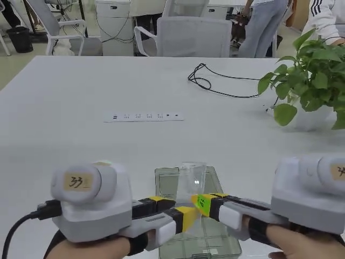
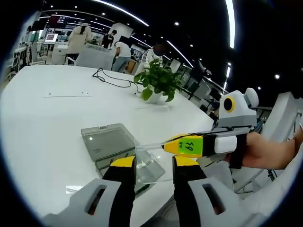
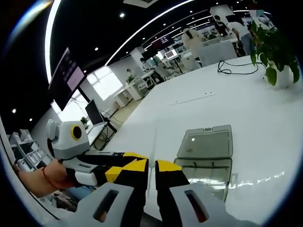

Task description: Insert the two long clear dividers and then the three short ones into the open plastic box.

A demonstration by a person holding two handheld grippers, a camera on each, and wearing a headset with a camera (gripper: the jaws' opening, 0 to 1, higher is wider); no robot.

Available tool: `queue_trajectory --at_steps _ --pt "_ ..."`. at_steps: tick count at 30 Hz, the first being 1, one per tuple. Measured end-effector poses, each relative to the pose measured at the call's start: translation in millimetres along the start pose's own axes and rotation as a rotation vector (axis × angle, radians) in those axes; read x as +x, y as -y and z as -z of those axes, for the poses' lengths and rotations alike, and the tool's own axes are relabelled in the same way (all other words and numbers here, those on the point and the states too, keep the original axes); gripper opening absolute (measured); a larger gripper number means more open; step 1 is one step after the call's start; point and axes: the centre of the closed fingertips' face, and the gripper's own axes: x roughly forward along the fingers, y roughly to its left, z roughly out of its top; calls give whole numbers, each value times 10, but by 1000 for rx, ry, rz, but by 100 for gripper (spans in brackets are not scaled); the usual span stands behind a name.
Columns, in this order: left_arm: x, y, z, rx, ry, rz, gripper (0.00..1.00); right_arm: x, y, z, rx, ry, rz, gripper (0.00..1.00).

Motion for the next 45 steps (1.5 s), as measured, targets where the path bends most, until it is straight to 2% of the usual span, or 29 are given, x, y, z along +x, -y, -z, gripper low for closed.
queue_trajectory --at_steps 1,4,11,15,20,22,23,26,29,31,33,34,36,38,39,43,45 --pt "-6 -11 6 20 -6 -4 28 -4 -5 3 12 0 -4 7" --pt "-7 13 16 10 -8 6 30 -6 0 2 13 -1 -1 7" --pt "-33 39 34 40 -10 24 35 -53 35 -71 27 9 12 7" --pt "-74 38 87 78 -19 42 39 -95 133 -140 34 8 38 7" --pt "-142 18 171 132 -31 62 45 -142 304 -158 47 -34 80 7" --pt "-171 3 202 151 -35 69 47 -154 356 -146 49 -62 97 7" --pt "-184 -16 221 160 -39 71 47 -163 408 -140 46 -75 122 7" --pt "-207 -48 277 208 -54 79 52 -155 461 -105 58 -122 139 7" --pt "-231 -69 335 233 -62 96 57 -151 554 -28 46 -200 183 7" --pt "-246 -82 378 254 -74 104 59 -127 691 -54 58 -233 213 7" --pt "-260 -95 416 268 -80 112 63 -114 691 12 70 -284 227 7" --pt "-270 -107 439 273 -85 116 64 -111 727 65 59 -331 254 7" --pt "-281 -120 474 286 -89 125 67 -92 785 123 62 -387 291 7" --pt "-288 -127 501 297 -96 133 70 -60 803 156 68 -414 307 7" --pt "-294 -132 516 304 -97 140 71 -50 822 196 80 -444 326 7" --pt "-308 -159 555 329 -108 155 76 13 806 331 133 -511 345 7" --pt "-321 -172 572 329 -110 170 77 42 910 412 150 -542 368 7"
